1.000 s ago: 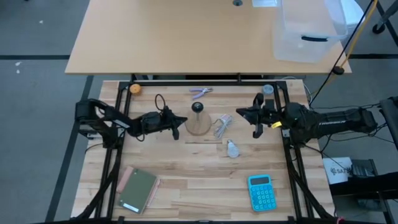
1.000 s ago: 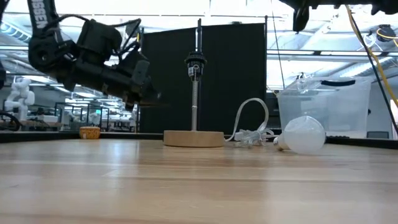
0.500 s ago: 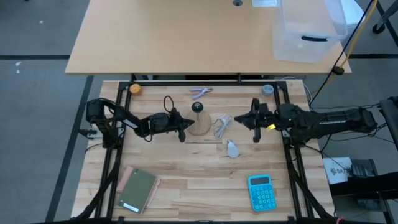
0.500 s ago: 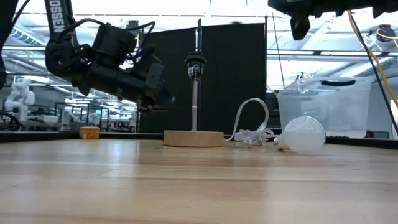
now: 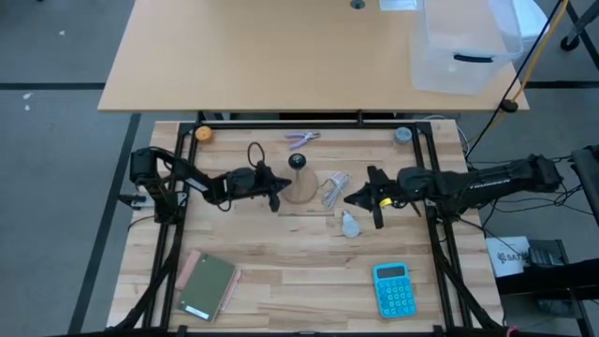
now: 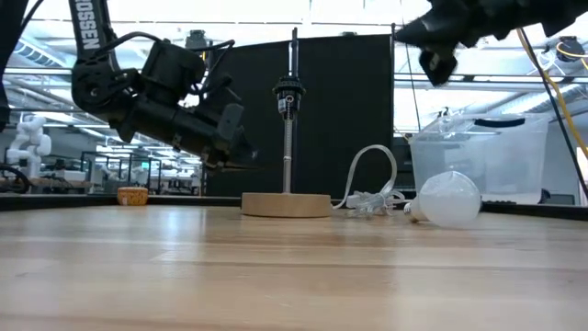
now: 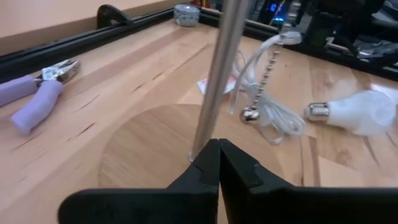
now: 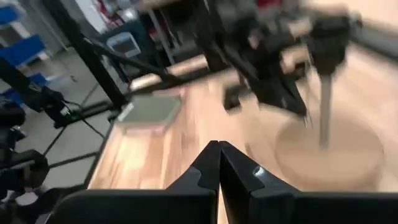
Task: Screw lightbulb
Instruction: Insert the light bulb on the brown lamp
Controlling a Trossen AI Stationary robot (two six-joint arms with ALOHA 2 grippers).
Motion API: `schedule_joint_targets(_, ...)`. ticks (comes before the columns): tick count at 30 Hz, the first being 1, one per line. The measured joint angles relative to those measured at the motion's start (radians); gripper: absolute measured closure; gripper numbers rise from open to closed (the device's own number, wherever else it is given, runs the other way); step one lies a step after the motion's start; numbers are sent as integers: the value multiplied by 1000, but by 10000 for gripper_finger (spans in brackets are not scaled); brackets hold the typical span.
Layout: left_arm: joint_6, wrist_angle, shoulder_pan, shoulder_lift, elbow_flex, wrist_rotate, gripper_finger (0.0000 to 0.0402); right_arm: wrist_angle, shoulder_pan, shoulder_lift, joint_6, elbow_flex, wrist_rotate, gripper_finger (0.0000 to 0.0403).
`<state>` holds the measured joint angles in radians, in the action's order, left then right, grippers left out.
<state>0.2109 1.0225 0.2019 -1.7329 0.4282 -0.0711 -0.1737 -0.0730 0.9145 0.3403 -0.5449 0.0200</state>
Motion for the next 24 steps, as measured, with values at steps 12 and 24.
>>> schedule_joint_targets(12,-2,-13,4,0,4,0,330,-121,-1,2,-147,0,14,365)
schedule_joint_targets(24,-62,-154,1,-75,142,13,285,145,-48,82,-225,-191,21,207)
